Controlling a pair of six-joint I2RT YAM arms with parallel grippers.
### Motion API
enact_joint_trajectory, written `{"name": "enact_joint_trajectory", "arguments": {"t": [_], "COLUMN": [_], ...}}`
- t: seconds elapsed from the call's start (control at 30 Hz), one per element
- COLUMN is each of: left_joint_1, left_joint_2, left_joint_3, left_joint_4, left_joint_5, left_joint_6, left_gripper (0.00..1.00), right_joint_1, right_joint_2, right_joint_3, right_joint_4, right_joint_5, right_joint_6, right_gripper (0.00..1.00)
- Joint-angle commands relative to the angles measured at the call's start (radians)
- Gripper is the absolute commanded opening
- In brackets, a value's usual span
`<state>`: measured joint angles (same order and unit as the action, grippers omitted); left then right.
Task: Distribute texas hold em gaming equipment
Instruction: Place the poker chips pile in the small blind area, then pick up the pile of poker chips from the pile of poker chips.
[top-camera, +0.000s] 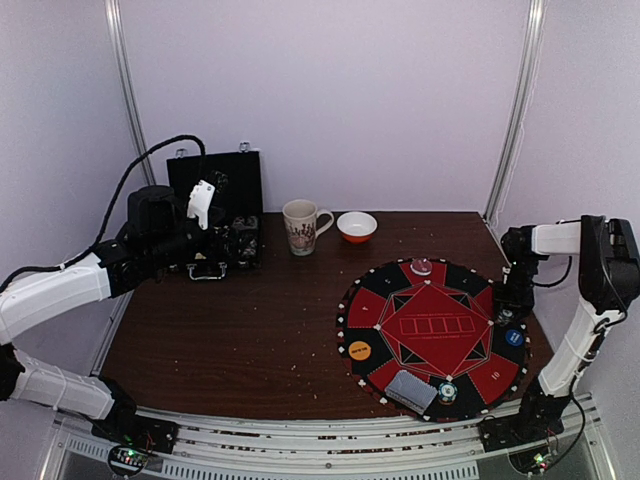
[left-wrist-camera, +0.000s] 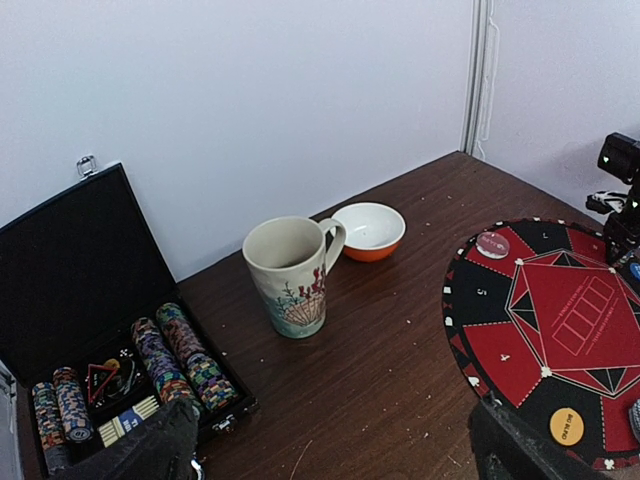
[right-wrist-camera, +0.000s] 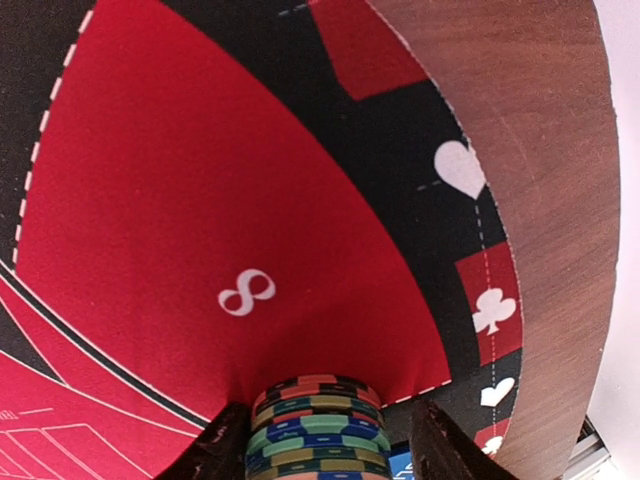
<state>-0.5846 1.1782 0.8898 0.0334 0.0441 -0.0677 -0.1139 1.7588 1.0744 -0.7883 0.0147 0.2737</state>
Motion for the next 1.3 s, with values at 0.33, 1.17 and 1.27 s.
{"name": "enact_joint_trajectory", "arguments": {"t": [0.33,1.17,1.27], "left_joint_1": [-0.003,-0.004,-0.003], "left_joint_2": [-0.009,0.008,0.003], "left_joint_3": [0.019,0.068,0.064], "left_joint_4": [0.019,0.002,0.002], "left_joint_5": [-0.008,0.028,0.023], "left_joint_6": [0.012,0.004,0.005], "left_gripper": [0.98,0.98,0.98], "right_joint_1": [0.073,1.068,1.094], "right_joint_2": [-0.066,-0.514,-0.500], "right_joint_3": [0.159,-0.246,-0.284], "right_joint_4": [-0.095,-0.264,-0.250], "right_joint_5": [0.043,-0.137,-0.149], "right_joint_6": [-0.022,0.595,0.602], "right_gripper": [1.00,0.90,0.90]}}
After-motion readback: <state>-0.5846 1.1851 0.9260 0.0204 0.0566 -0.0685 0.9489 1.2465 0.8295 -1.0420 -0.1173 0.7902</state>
